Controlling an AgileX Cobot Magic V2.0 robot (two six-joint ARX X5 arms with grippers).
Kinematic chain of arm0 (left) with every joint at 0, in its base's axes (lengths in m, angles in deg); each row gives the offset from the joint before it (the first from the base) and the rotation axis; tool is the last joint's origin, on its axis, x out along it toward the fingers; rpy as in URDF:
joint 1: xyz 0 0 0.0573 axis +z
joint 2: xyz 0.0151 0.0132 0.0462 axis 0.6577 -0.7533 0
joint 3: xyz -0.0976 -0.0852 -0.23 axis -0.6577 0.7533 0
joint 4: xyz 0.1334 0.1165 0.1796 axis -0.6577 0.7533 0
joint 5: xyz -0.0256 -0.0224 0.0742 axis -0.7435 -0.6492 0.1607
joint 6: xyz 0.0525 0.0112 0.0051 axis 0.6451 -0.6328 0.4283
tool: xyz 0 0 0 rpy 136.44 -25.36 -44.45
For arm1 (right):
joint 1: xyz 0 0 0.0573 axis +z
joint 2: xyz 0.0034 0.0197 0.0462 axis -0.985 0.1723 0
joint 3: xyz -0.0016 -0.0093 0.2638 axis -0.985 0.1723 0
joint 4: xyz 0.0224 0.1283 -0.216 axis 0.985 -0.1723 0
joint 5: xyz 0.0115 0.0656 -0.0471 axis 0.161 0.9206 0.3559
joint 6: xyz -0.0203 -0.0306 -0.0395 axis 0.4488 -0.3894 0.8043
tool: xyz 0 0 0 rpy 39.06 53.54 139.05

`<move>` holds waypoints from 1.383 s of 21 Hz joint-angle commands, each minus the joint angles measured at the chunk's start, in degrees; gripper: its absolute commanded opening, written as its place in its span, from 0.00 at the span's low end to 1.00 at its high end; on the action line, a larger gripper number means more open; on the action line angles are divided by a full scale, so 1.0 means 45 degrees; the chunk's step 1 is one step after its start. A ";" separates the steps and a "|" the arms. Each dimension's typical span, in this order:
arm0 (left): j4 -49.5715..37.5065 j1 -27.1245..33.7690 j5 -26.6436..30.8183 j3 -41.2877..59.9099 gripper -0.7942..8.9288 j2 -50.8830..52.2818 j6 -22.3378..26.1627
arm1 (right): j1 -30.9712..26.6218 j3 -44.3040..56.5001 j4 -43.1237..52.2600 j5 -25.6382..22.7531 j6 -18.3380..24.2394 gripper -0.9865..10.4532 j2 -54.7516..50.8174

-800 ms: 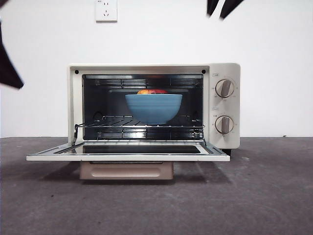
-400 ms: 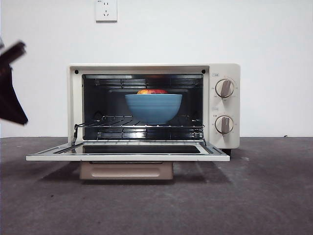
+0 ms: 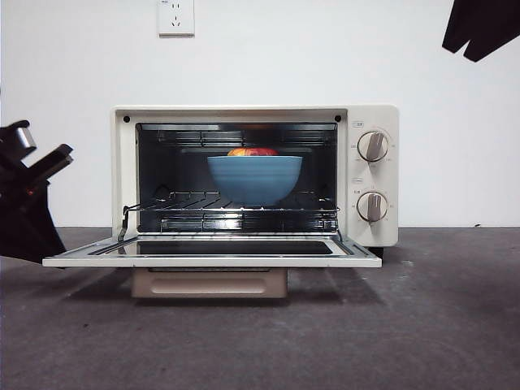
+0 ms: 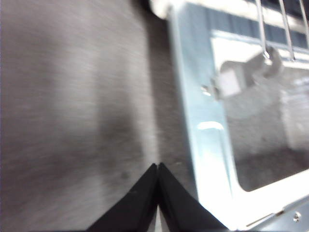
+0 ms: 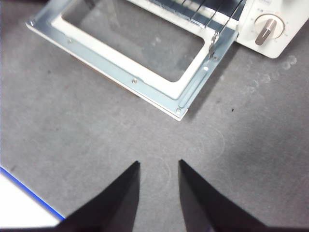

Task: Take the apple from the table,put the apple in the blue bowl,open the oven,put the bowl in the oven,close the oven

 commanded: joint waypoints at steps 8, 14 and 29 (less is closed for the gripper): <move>-0.0850 -0.0393 -0.2001 -0.0044 0.09 -0.1010 -0.0481 | 0.0141 -0.0068 0.0282 -0.0301 -0.0291 0.20 -0.0253; -0.2089 -0.0287 -0.3725 -0.0058 0.09 -0.1005 -0.1715 | 0.0141 -0.0068 0.0282 -0.0306 -0.0393 0.20 -0.0257; -0.8752 0.0471 -0.3925 -0.0087 0.09 -0.0865 -0.6033 | 0.0141 -0.0068 0.0277 -0.0389 -0.0631 0.20 -0.0335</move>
